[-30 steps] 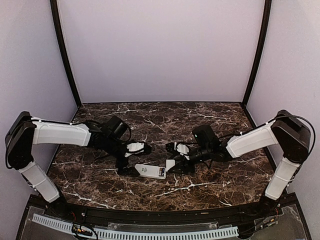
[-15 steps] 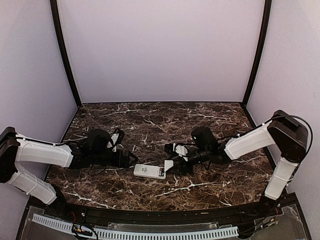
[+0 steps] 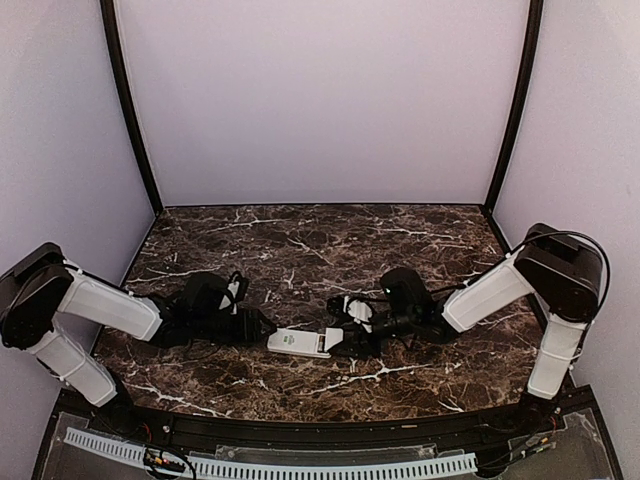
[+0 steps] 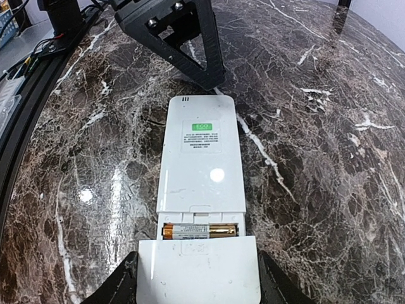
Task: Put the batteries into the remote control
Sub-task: Place the battery cover on the remote control without the battery cover.
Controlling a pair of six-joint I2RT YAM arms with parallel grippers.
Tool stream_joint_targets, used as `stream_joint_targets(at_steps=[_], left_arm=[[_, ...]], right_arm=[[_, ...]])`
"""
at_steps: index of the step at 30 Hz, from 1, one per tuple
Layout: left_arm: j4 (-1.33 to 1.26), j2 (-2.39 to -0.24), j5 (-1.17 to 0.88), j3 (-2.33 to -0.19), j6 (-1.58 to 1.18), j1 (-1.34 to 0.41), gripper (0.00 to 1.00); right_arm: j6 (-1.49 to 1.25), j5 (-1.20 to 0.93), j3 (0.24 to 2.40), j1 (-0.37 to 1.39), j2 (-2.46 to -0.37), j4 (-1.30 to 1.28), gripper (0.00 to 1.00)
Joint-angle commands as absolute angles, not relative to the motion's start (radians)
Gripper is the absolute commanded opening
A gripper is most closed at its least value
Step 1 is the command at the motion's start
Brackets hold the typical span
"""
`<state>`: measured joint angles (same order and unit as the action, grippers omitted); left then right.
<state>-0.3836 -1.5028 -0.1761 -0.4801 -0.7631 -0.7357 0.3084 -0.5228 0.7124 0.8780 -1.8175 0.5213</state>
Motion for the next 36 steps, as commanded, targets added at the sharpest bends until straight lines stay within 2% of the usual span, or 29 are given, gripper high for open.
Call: stream_joint_targets(at_steps=[1, 36], left_arm=[[-0.384, -1.483, -0.177, -0.443, -0.793, -0.737, 0.64], [-0.387, -1.531, -0.203, -0.455, -0.763, -0.736, 0.64]], right_arm=[[0.285, -0.504, 0.714, 0.897, -1.864, 0.589, 0.41], [0.302, -0.531, 0.733, 0.884, -1.92, 0.56, 0.53]])
